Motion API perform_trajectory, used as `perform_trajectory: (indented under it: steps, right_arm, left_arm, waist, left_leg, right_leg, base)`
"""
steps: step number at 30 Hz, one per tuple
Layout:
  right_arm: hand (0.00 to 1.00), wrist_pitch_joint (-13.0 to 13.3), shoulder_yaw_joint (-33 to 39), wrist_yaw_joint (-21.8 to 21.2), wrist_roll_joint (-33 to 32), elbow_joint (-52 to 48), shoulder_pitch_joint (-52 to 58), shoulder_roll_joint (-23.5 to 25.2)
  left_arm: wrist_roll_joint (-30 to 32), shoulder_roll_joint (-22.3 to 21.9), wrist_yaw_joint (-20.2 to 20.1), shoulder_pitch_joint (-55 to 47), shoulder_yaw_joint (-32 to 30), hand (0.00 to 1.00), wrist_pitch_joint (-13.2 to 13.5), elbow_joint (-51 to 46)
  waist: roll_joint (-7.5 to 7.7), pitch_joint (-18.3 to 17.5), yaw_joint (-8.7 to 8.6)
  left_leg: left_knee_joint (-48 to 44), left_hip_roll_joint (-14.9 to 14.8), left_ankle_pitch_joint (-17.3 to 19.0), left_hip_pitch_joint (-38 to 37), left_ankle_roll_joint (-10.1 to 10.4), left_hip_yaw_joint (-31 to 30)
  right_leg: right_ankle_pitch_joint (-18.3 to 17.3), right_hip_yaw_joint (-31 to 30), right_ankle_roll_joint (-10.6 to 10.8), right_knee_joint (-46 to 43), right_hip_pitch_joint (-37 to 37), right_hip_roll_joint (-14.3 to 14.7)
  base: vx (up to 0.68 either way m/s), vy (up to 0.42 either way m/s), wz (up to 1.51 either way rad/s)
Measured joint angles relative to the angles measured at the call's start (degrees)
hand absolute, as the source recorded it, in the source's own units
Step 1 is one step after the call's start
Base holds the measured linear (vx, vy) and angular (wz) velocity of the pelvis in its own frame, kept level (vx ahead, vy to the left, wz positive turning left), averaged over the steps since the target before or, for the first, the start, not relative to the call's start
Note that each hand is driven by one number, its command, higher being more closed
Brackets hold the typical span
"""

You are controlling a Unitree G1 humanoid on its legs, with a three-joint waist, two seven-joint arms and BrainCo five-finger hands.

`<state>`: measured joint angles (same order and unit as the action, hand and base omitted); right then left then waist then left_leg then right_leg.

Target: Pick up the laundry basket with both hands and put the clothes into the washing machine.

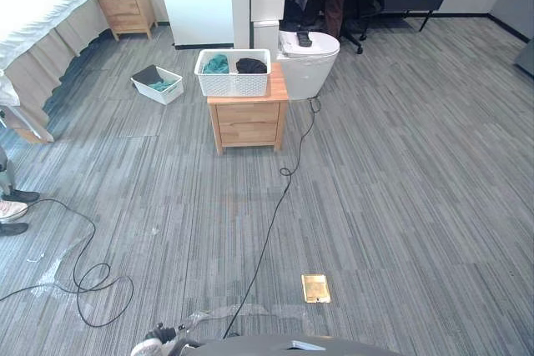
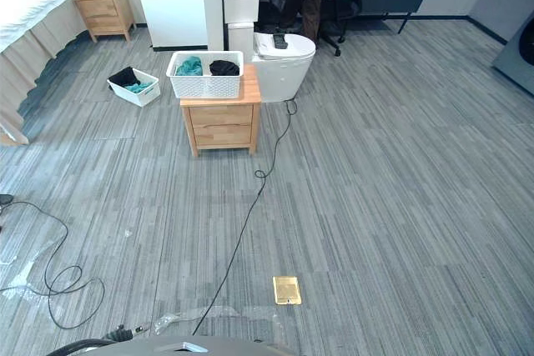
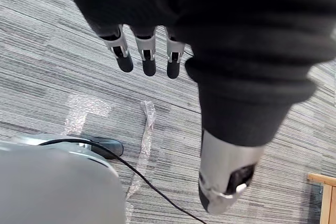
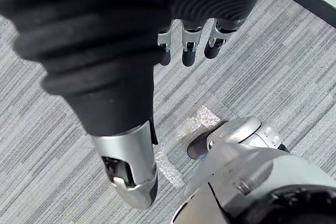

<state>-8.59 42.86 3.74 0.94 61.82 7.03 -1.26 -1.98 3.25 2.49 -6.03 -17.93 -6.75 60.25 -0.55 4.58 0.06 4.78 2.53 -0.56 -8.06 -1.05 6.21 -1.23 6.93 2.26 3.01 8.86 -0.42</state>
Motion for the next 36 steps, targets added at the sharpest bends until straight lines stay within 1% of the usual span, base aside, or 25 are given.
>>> perform_trajectory:
  steps: [6, 10, 13, 18, 33, 36]
  right_arm:
    - [0.00, 0.2, -3.8, -0.5, 0.1, 0.0, -1.4, -0.3]
    - [0.00, 0.9, -5.2, -0.8, 0.2, 0.0, -1.7, -0.4]
    - [0.00, 0.9, -6.8, -1.2, 0.7, 0.0, -1.9, -0.8]
    - [0.00, 0.9, -8.1, -1.5, 1.1, 0.0, -2.8, -0.8]
    - [0.00, 1.0, -9.6, -2.0, 1.2, 0.2, -2.9, -1.2]
    - [0.00, 0.9, -10.4, -2.0, 1.2, 0.2, -3.0, -1.5]
  left_arm:
    - [0.0, 0.0, -0.2, 0.0, 0.1, 0.00, 0.2, 0.1]
    - [0.0, 0.1, -0.2, 0.0, 0.7, 0.00, 0.2, 0.1]
    - [0.0, 0.1, -0.2, 0.0, 0.7, 0.00, 0.2, 0.1]
    - [0.1, 0.4, -0.2, 0.2, 1.1, 0.00, 0.2, 0.7]
    - [1.1, 0.7, -0.2, 0.2, 1.7, 0.00, 0.3, 1.1]
    - [1.0, 0.7, -0.2, 0.2, 1.8, 0.00, 0.3, 1.1]
  waist:
    - [0.21, 0.0, 0.37]
    - [0.39, 0.0, 0.23]
    - [0.56, 0.1, 0.31]
    - [1.03, 0.5, 0.33]
    - [1.18, 0.8, 0.33]
    - [1.08, 1.0, 0.86]
  left_leg:
    - [0.0, 0.1, -0.1, 0.2, 0.0, -0.2]
    - [0.0, 0.3, -0.2, 0.4, -0.3, -1.3]
    - [0.0, 0.3, -0.2, 0.5, -0.3, -1.3]
    - [0.1, 0.3, -0.2, 0.1, -0.3, -1.3]
    - [0.1, 0.3, -0.1, 0.2, -0.2, -1.0]
    - [0.1, 0.1, 0.2, 0.3, 0.0, 0.5]
  right_leg:
    - [0.0, 0.5, 0.0, 0.2, 0.0, 0.0]
    - [0.1, 1.5, -0.2, 0.3, 0.1, -0.1]
    - [0.1, 1.6, -0.2, 0.5, 0.1, -0.2]
    - [0.1, 1.6, -0.2, 0.6, 0.6, -0.2]
    - [0.2, 1.4, -0.3, 1.0, 0.5, -0.1]
    - [0.3, -0.1, -0.5, 1.0, 0.0, 0.0]
  base:
    - [-0.04, -0.028, 0.02]
    - [0.00, -0.030, 0.11]
    - [0.00, -0.009, 0.03]
    - [-0.02, -0.010, 0.00]
    - [-0.03, -0.014, -0.01]
    - [-0.01, -0.005, -0.23]
